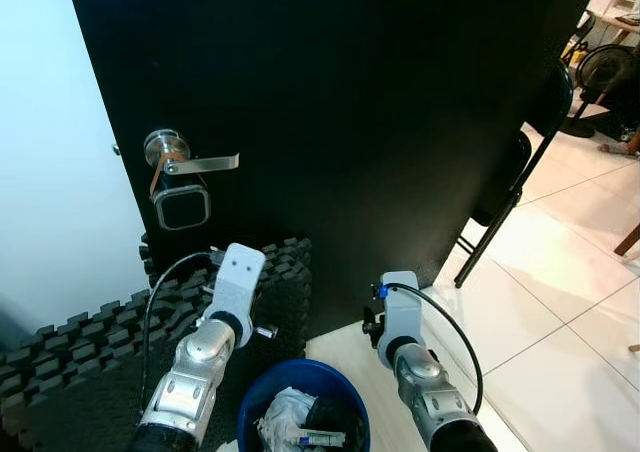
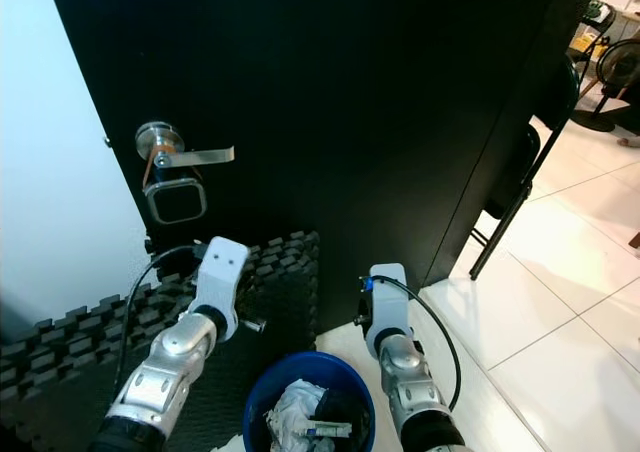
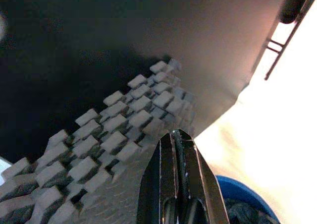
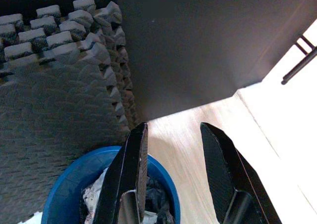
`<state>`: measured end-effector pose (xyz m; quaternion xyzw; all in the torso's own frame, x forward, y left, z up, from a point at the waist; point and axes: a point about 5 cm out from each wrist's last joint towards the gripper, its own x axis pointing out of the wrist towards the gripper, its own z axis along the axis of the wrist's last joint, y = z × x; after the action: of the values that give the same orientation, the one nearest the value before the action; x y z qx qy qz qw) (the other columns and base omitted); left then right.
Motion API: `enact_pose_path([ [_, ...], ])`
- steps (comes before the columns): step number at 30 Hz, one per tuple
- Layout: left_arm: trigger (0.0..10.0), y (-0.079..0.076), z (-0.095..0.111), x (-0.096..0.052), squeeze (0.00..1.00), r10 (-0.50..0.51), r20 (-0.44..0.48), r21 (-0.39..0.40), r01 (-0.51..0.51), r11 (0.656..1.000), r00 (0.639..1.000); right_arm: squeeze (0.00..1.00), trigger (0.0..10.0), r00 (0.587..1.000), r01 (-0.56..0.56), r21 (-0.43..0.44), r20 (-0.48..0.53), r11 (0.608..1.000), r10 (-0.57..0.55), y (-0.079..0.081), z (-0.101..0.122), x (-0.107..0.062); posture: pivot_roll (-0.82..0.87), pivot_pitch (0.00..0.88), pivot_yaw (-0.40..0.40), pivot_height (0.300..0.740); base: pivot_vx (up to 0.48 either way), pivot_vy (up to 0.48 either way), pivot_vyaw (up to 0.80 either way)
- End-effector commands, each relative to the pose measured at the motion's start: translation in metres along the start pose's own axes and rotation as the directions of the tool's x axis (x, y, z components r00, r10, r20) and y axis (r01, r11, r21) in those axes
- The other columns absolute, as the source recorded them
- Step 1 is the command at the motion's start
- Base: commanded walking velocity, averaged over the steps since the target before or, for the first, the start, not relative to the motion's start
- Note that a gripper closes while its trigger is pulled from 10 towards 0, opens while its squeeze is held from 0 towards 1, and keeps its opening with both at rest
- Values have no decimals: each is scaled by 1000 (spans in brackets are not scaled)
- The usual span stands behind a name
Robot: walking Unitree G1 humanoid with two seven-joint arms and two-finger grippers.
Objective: Clean up the room
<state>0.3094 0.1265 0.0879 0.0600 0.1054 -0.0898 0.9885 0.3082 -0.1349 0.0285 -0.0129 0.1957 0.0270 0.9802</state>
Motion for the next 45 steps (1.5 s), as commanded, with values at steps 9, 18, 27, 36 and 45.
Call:
enact_pose_path([
  [9, 10000, -1, -8, 3, 0, 49, -32, -36, -50, 998, 998, 0, 10000, 998, 27, -26, 62, 999, -26, -6, 11, 0, 27, 0, -80, 740, 0, 0, 0],
  [18, 10000, 2, -7, 3, 0, 79, -27, -46, -81, 996, 996, 0, 10000, 997, 37, -22, 64, 999, -35, -6, 16, 1, 28, 0, -81, 740, 0, 0, 0],
  [27, 10000, 1, -7, 4, 0, 81, -23, -55, -82, 995, 996, 0, 10000, 997, 42, -21, 64, 999, -41, -8, 15, -1, 23, 0, -79, 740, -287, 0, 0],
  [36, 10000, 1, -8, 3, 0, 85, -26, -54, -86, 995, 996, 0, 10000, 998, 38, -25, 60, 999, -37, -7, 15, -1, 25, 0, -85, 740, -332, 0, 0],
  [45, 10000, 2, -9, 3, 0, 81, -35, -47, -83, 995, 996, 0, 10000, 998, 36, -22, 55, 999, -35, -5, 15, -2, 27, 0, -83, 740, -216, 0, 0],
])
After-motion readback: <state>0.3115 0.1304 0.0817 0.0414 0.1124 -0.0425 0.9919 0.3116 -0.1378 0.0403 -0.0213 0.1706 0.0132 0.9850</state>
